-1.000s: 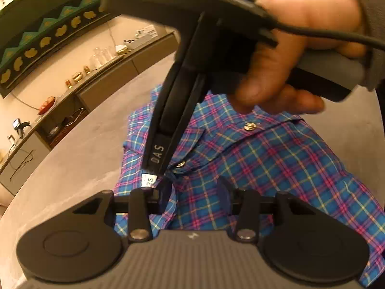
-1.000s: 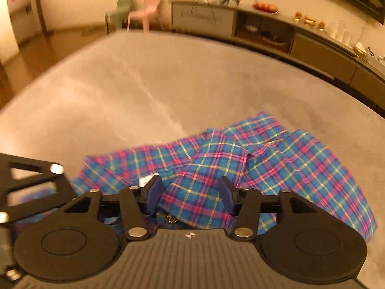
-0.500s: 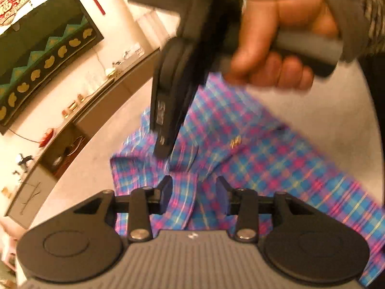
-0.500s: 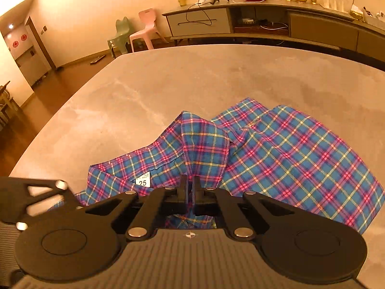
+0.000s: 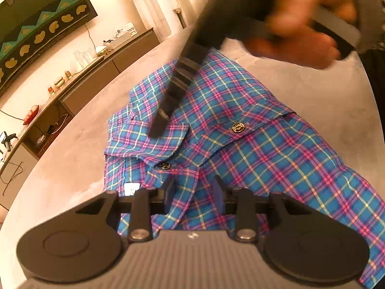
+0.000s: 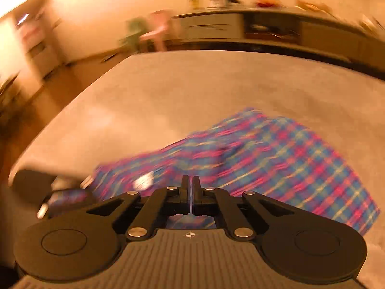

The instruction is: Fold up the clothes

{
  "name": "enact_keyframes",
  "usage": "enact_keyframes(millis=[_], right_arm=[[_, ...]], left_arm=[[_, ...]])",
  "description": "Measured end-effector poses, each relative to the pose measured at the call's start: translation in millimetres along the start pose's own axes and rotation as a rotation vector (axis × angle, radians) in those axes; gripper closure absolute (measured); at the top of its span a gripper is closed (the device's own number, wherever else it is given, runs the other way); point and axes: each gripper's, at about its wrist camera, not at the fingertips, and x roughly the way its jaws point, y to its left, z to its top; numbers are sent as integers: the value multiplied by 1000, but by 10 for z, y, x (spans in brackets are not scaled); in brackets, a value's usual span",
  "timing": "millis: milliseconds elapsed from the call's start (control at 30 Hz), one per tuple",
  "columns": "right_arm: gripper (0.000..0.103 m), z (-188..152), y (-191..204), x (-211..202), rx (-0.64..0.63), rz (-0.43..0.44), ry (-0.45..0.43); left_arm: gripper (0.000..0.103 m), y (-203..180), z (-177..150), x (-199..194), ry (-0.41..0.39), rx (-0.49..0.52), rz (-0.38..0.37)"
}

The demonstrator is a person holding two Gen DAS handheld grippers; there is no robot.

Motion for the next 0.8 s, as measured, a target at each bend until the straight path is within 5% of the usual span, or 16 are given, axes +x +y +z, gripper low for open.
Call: enact_keyframes(millis=[133,500,600,667,800], right_arm=[[95,-232,463,153,-285,-128,41],[84,-206,666,295,-410,-194,24],[76,-214,677,299,-432,-211,25],[63,-220,677,315,-446,-220,28],[59,-231,678,347,-473,-238,32]], left_arm=[[70,-67,-47,-117,1,-3,-6],[69,-73,-77,-206,-1,18,-17],[69,-74,-82,-211,3,27,-18],[69,-62,-93,-220,8,27,-21],[71,-61,-99,-236,7,26,-29]])
